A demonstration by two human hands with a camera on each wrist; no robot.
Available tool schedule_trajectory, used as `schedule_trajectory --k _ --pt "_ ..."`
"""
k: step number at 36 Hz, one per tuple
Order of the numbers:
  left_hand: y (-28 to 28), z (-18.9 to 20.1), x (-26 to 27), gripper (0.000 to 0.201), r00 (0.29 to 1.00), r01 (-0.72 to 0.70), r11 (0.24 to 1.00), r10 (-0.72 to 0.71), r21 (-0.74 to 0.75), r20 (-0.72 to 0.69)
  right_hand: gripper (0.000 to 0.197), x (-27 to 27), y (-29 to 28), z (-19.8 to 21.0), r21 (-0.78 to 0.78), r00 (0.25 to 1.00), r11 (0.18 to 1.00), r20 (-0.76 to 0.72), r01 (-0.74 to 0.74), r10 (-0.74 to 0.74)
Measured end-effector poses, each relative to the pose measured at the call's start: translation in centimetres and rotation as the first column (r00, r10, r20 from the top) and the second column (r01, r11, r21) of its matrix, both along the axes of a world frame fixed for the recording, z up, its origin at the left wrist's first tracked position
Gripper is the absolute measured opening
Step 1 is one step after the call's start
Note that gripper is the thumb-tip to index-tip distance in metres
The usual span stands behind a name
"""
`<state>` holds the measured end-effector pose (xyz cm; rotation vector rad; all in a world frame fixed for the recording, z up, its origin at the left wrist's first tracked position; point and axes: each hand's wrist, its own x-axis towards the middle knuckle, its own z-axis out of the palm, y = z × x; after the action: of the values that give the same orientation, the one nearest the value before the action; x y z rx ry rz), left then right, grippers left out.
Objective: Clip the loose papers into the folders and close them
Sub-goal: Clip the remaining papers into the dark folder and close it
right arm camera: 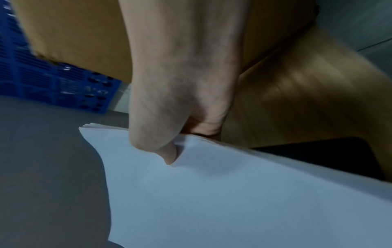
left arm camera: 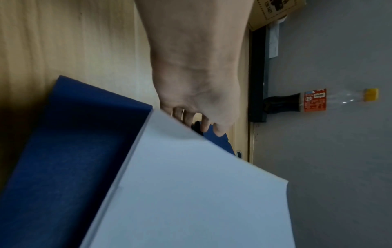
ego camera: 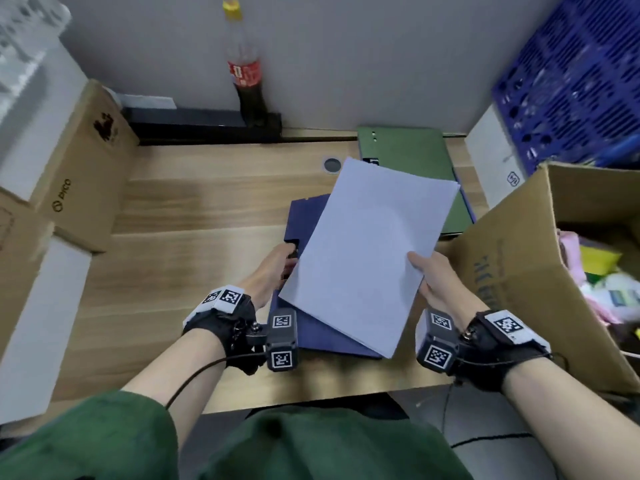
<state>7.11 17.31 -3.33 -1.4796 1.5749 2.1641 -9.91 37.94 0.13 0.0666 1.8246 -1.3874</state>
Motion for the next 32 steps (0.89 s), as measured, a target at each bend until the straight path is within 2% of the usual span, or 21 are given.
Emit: schedule_trajectory --k 3,7,11,14,16,19,21,23,24,27,29,32 --pt "-0.1 0.9 0.3 0.031 0.999 0.009 0.999 -0.010 -0.040 -0.031 0.035 0.5 -1.9 2.6 -0.078 0.995 0.993 -0.037 -0.092 0.089" --pt "-1.2 2.2 2.2 0.033 0.984 -0.134 0.991 0.135 0.011 -0.118 0.035 1.8 -5.9 5.7 -0.144 0.971 0.962 -0.090 -0.232 0.221" --pt "-3.2 3.8 5.8 0.039 0.959 -0.197 0.979 0.204 0.053 -0.198 0.035 4.3 -10.8 7.2 -0.194 0.957 0.939 -0.108 -0.286 0.269" --pt "-5.4 4.1 8.9 0.040 0.934 -0.295 0.955 0.292 0.015 -0.204 0.026 6.7 -14.1 7.5 -0.270 0.948 0.909 -0.081 -0.318 0.308" --pt "-6.7 4.5 11.2 0.045 0.894 -0.406 0.914 0.394 -0.015 -0.216 0.024 8.9 -16.2 7.4 -0.320 0.938 0.884 -0.054 -0.340 0.341" --pt "-8.6 4.6 14.4 0.046 0.789 -0.601 0.798 0.584 -0.040 -0.191 0.024 11.3 -18.3 6.9 -0.338 0.910 0.849 -0.059 -0.405 0.411" --pt "-9.7 4.7 16.7 0.047 0.743 -0.651 0.759 0.640 0.009 -0.194 0.028 12.4 -19.3 6.4 -0.318 0.900 0.846 -0.063 -0.427 0.431" --pt "-10.5 4.6 18.4 0.050 0.744 -0.633 0.768 0.637 0.094 -0.202 0.032 12.8 -19.7 5.4 -0.277 0.911 0.871 -0.041 -0.405 0.410" --pt "-10.5 4.6 18.8 0.048 0.766 -0.601 0.792 0.609 0.107 -0.205 0.034 12.7 -19.5 4.8 -0.253 0.923 0.891 -0.023 -0.377 0.384" --pt "-10.5 4.6 19.1 0.036 0.847 -0.485 0.873 0.482 0.046 -0.226 0.035 12.2 -18.4 2.8 -0.175 0.955 0.942 0.034 -0.286 0.296" --pt "-10.6 4.7 18.6 0.027 0.908 -0.376 0.927 0.371 0.014 -0.196 0.027 11.9 -17.0 2.1 -0.107 0.965 0.960 0.014 -0.260 0.263" --pt "-11.1 4.8 17.7 0.031 0.958 -0.238 0.971 0.237 0.015 -0.162 0.018 10.9 -14.1 0.8 0.063 0.965 0.965 -0.059 -0.253 0.257"
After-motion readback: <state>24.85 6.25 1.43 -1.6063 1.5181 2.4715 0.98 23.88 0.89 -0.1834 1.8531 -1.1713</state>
